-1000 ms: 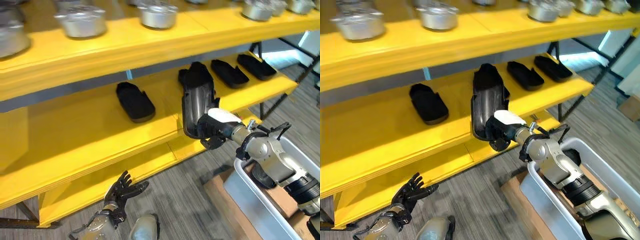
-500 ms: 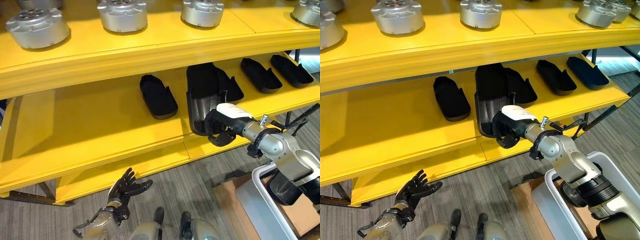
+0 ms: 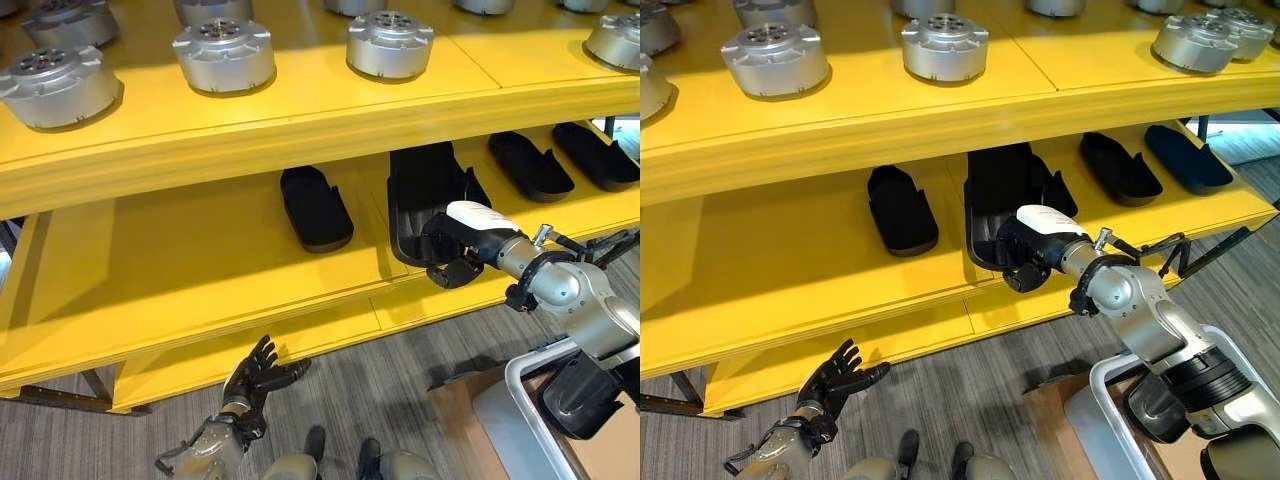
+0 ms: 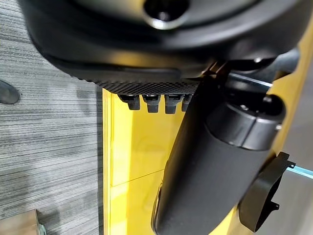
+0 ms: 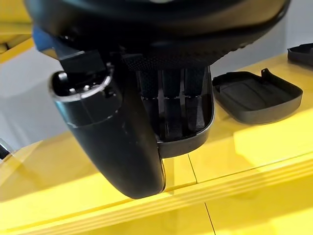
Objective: Move parts from the plastic box to the shelf.
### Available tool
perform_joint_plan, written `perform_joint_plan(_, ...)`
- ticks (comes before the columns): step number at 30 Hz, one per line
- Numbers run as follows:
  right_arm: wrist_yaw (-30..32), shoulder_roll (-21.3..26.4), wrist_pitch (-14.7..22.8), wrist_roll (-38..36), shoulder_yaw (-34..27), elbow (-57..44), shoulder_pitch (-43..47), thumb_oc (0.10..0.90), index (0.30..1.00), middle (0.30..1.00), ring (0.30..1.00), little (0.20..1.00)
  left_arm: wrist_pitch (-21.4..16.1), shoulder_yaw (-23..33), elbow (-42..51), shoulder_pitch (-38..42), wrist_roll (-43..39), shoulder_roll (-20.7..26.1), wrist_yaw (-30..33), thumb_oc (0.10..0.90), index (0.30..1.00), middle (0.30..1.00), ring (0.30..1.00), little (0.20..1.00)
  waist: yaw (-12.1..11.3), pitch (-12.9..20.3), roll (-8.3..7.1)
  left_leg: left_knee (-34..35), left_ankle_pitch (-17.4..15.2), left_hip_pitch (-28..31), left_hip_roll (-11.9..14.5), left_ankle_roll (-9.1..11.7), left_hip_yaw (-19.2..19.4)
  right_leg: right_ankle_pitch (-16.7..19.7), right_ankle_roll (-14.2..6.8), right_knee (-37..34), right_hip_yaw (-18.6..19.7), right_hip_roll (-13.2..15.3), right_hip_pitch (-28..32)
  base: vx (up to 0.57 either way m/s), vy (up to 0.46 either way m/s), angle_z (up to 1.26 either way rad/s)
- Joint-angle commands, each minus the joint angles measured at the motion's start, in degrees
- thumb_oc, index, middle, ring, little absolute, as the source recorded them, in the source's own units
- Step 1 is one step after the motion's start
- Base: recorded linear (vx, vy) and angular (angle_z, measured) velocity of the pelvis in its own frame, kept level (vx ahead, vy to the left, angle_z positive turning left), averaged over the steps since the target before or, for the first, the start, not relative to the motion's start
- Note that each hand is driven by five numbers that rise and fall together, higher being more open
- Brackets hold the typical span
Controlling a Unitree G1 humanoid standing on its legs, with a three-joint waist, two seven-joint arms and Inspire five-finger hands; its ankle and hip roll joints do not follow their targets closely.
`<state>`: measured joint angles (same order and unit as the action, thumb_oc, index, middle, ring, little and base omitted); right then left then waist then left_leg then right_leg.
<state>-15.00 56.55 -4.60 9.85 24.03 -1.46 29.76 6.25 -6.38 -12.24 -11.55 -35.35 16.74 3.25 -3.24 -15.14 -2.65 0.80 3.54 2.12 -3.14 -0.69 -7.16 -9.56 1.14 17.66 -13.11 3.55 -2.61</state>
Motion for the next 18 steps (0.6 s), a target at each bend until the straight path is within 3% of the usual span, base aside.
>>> perform_joint_plan(1,3.87,2.90,3.17,-2.16,-0.74,-1.92,12.10,0.400,0.300,0.300,0.300,0.300,-3.62,0.43,6.46,-2.00,-0.47,2.29,-1.11,0.900,1.000,1.000,1.000,1.000,-0.42,7.12,-3.31,-11.12,-10.52,-0.95,1.29,3.15,4.02,5.40,-4.14,-12.96,0.32,0.56,4.67,-0.05,-0.082,0.03)
perform_joint_plan(4,4.43,3.62,3.33,-2.77,-0.20,-1.96,13.26,0.400,0.300,0.300,0.300,0.300,-3.83,-0.46,5.97,-0.91,-0.86,2.46,-1.12,0.900,1.000,1.000,1.000,1.000,-0.40,5.67,-3.48,-16.23,-10.68,-3.68,1.44,4.13,4.66,4.94,-3.23,-12.47,-0.44,0.93,4.95,-0.08,-0.057,0.09)
perform_joint_plan(6,4.46,4.06,3.34,-2.64,-0.69,-2.36,13.07,0.400,0.300,0.300,0.300,0.300,-3.85,-0.86,5.85,-0.29,-1.06,2.65,-1.30,0.900,1.000,1.000,1.000,1.000,0.15,4.95,-3.49,-18.71,-10.88,-4.54,3.02,4.46,6.58,4.47,-2.78,-11.53,-1.38,1.08,4.88,-0.07,-0.025,0.23)
perform_joint_plan(8,4.69,4.37,3.17,-2.57,-1.27,-2.59,12.70,0.400,0.300,0.300,0.300,0.300,-3.69,-1.01,5.80,0.07,-1.43,2.69,-1.35,0.900,1.000,1.000,1.000,1.000,0.75,4.40,-3.85,-20.48,-9.94,-4.94,7.23,4.55,8.60,4.02,-2.50,-10.70,-2.06,1.62,4.93,-0.05,0.028,0.36)
perform_joint_plan(10,4.81,4.58,2.76,-2.34,-1.20,-2.12,12.76,0.400,0.300,0.300,0.300,0.300,-3.69,-0.87,5.93,0.15,-1.85,2.83,-1.06,0.900,1.000,1.000,1.000,1.000,1.09,4.39,-4.16,-18.75,-6.56,-4.17,13.49,5.11,8.35,3.47,-2.95,-9.66,-2.13,2.47,4.75,-0.01,0.076,0.36)
perform_joint_plan(11,4.82,4.59,2.75,-2.34,-1.14,-2.10,12.81,0.400,0.300,0.300,0.300,0.300,-3.68,-0.87,5.94,0.14,-1.86,2.80,-1.05,0.900,1.000,1.000,1.000,1.000,1.09,4.35,-4.12,-18.49,-6.45,-3.97,13.58,5.23,8.35,3.36,-2.88,-9.54,-2.12,2.39,4.76,0.01,0.165,0.34)
perform_joint_plan(12,5.31,5.13,2.57,-2.24,-1.29,-1.35,12.58,0.400,0.300,0.300,0.300,0.300,-3.58,-0.91,6.15,0.04,-2.29,2.74,-0.79,0.900,1.000,1.000,1.000,1.000,1.74,4.81,-3.51,-14.25,-0.53,-3.01,20.21,6.39,7.87,2.45,-3.64,-6.83,-2.33,3.71,3.50,0.00,0.237,0.29)
perform_joint_plan(14,5.80,6.27,2.40,-2.03,-1.95,-0.84,11.97,0.400,0.300,0.300,0.300,0.300,-3.69,-0.90,6.13,0.13,-2.71,2.81,-0.58,0.900,1.000,1.000,1.000,1.000,2.36,5.09,-2.13,-6.98,7.21,-3.19,26.61,8.14,8.01,0.88,-4.50,-2.55,-2.54,5.30,1.08,0.00,0.269,0.42)
perform_joint_plan(16,5.79,6.32,2.40,-2.03,-2.04,-0.90,11.86,0.400,0.300,0.300,0.300,0.300,-3.68,-0.95,6.13,0.14,-2.72,2.80,-0.57,0.900,1.000,1.000,1.000,1.000,2.31,5.22,-2.11,-6.32,7.64,-2.99,26.68,8.27,8.11,0.62,-4.41,-2.10,-2.52,5.29,0.74,0.01,0.218,0.41)
perform_joint_plan(17,6.55,7.95,2.29,-1.05,-4.49,-0.88,10.06,0.400,0.300,0.300,0.300,0.300,-3.50,-1.65,5.82,1.28,-2.81,2.94,-0.46,0.900,1.000,1.000,1.000,1.000,2.63,5.15,0.10,2.02,15.12,-3.20,31.07,12.41,11.01,-1.33,-5.96,4.01,-3.39,8.17,-1.67,0.02,0.465,0.24)
perform_joint_plan(18,6.45,8.38,2.21,-0.38,-5.09,-1.11,9.28,0.400,0.300,0.300,0.300,0.300,-3.67,-2.18,5.64,1.60,-2.93,2.78,-0.41,0.900,1.000,1.000,1.000,1.000,2.41,5.37,0.44,3.11,13.94,-1.69,31.17,12.90,11.07,-1.53,-6.43,6.09,-2.96,9.07,-3.27,0.04,0.567,0.33)
